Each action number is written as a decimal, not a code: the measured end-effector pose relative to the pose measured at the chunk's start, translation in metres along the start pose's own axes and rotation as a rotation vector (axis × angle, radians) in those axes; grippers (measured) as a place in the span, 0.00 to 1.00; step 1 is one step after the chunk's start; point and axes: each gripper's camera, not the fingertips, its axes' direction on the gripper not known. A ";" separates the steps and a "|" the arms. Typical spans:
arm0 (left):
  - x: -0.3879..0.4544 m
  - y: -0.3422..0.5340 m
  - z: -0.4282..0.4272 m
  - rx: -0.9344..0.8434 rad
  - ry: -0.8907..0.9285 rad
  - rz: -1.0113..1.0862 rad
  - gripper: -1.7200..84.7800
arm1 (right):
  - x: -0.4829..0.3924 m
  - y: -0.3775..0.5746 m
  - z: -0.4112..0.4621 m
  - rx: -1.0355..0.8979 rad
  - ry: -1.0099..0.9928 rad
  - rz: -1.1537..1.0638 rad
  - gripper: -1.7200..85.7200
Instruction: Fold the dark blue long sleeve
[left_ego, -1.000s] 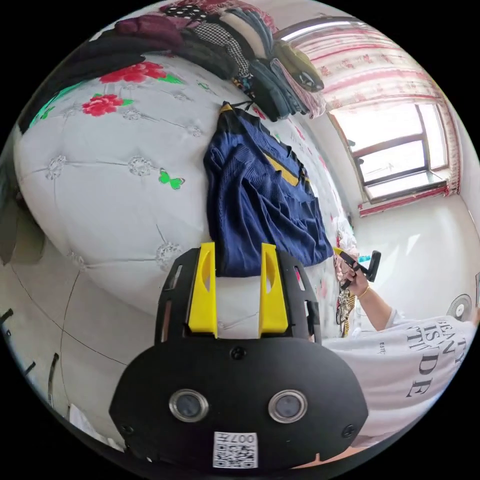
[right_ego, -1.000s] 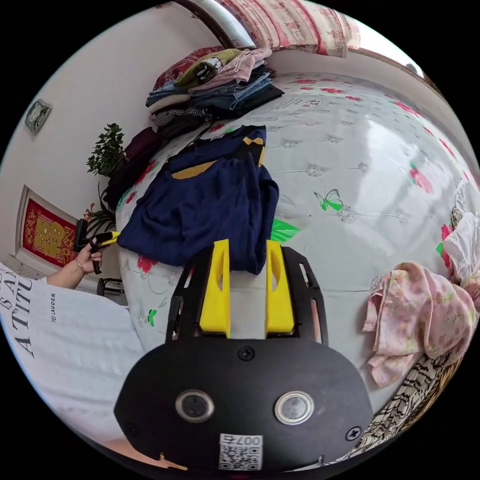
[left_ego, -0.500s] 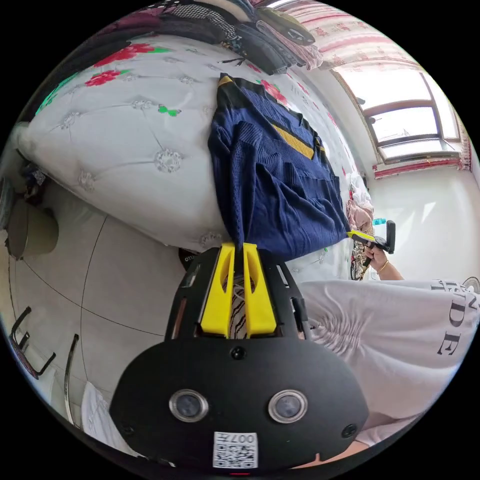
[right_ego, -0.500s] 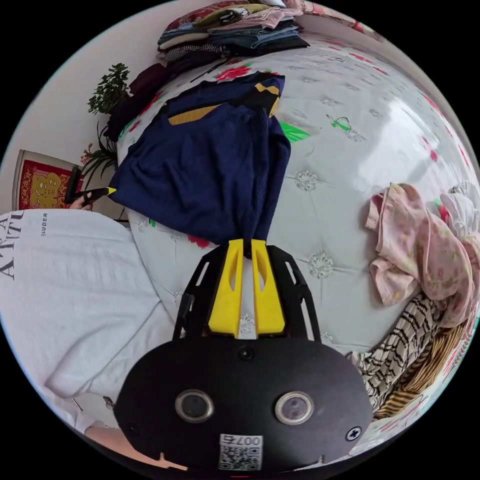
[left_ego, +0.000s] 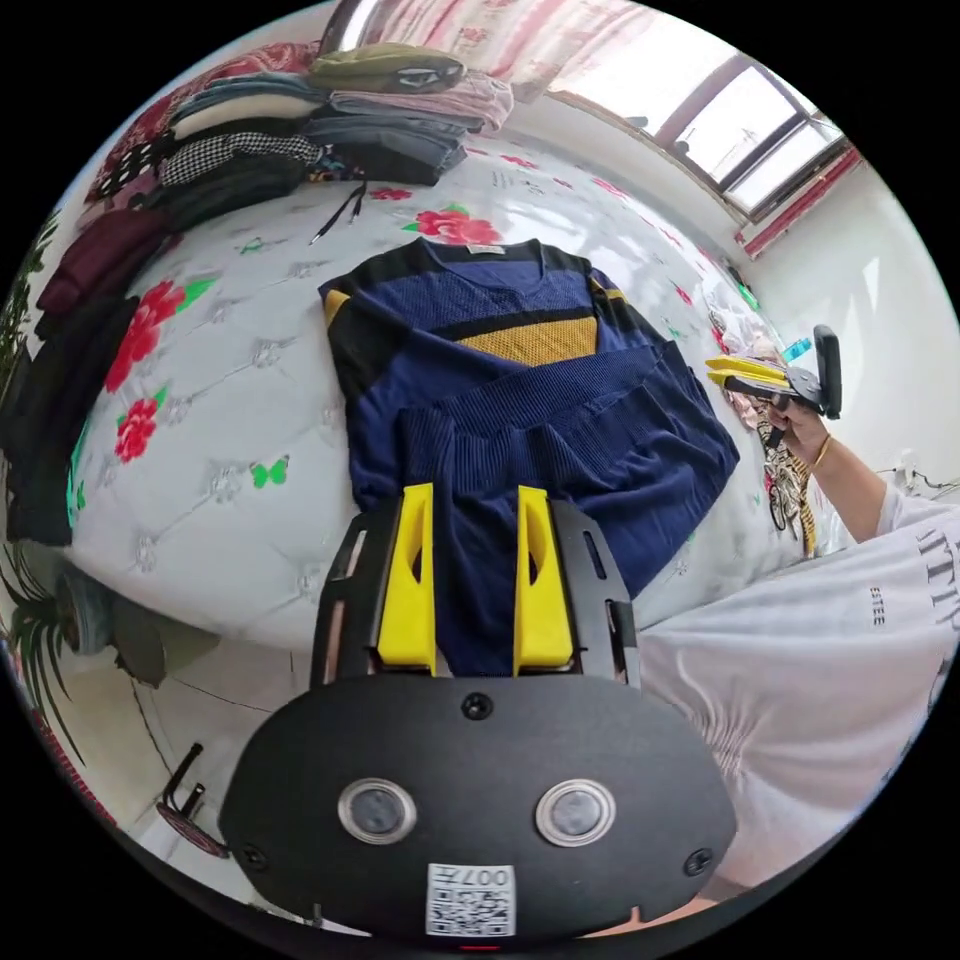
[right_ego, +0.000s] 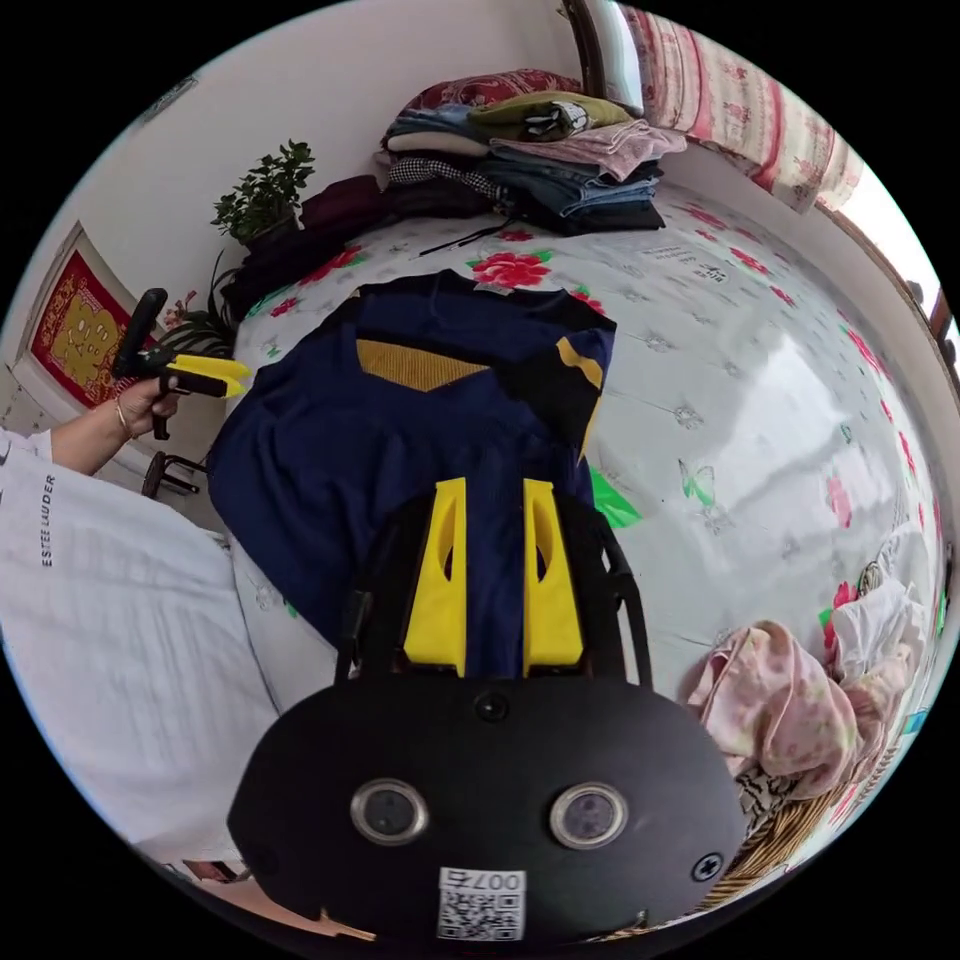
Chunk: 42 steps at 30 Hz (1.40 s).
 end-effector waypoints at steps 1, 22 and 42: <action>0.001 -0.008 0.005 -0.009 -0.014 -0.002 0.15 | -0.004 -0.016 0.017 -0.022 -0.003 0.007 0.08; -0.121 0.004 0.010 0.079 0.299 -0.511 0.01 | 0.049 -0.051 -0.010 0.036 0.067 0.284 0.02; -0.120 0.117 -0.039 0.087 0.269 -0.576 0.10 | 0.054 0.097 -0.046 0.012 -0.105 0.304 0.09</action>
